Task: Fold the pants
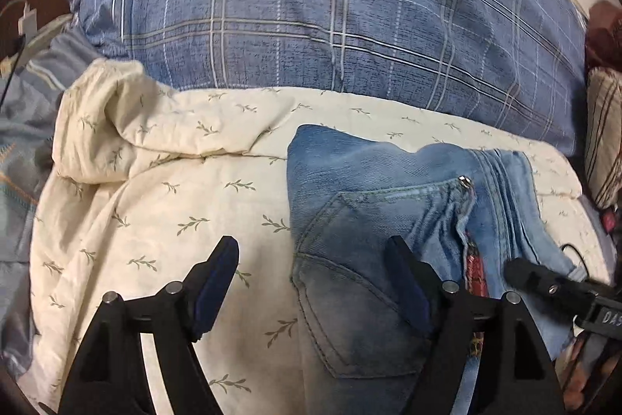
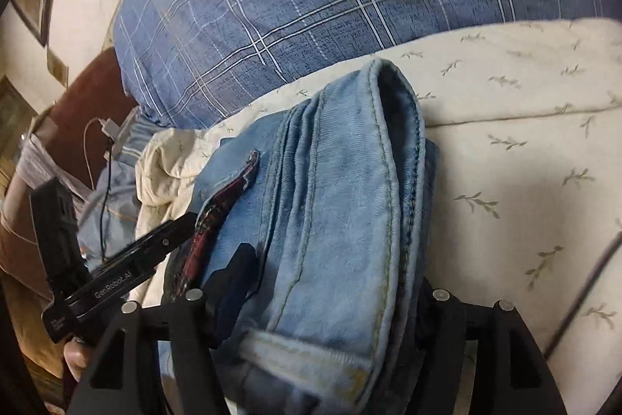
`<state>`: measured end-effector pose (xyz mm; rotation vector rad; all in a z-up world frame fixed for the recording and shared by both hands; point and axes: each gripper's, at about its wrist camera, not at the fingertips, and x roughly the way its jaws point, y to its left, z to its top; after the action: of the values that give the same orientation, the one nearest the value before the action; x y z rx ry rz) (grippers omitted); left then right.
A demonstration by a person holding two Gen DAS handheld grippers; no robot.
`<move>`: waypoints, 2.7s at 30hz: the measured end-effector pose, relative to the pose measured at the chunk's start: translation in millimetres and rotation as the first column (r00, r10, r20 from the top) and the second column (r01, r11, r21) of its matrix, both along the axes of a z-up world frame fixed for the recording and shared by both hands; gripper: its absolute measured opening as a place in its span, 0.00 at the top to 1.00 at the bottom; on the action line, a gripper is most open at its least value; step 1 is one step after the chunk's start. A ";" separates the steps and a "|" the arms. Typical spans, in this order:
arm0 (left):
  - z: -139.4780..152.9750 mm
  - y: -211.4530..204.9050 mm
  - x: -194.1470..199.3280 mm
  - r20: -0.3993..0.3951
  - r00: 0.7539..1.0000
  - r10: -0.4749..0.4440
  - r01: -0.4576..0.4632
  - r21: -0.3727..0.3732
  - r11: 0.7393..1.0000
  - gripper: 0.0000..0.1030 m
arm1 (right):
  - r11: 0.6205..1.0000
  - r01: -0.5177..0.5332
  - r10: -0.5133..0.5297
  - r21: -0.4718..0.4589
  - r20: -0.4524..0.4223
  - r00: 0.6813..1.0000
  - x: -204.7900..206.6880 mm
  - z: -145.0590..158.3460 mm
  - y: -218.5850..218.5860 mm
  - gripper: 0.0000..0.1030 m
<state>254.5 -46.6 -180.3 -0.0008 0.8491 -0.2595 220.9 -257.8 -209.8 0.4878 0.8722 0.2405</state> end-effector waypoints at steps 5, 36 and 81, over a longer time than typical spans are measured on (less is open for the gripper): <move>8.7 -5.5 -5.8 0.039 0.999 -0.005 0.004 0.034 0.999 0.24 | 0.991 0.036 -0.028 -0.128 0.066 0.997 -23.7 21.4 -6.0 0.33; 19.5 -7.2 -7.0 0.104 0.993 0.061 -0.072 0.105 0.992 0.15 | 0.961 -0.075 0.106 -0.266 0.102 0.989 -27.9 29.7 20.7 0.52; 99.0 3.3 -129.0 0.273 0.958 0.093 -0.174 0.289 0.941 0.13 | 0.953 0.038 0.024 -0.299 0.199 0.980 -132.6 91.6 24.2 0.46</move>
<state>125.5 -43.4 -81.3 0.2641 0.6212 0.0072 88.2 -233.6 -118.3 0.1768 0.6935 0.1429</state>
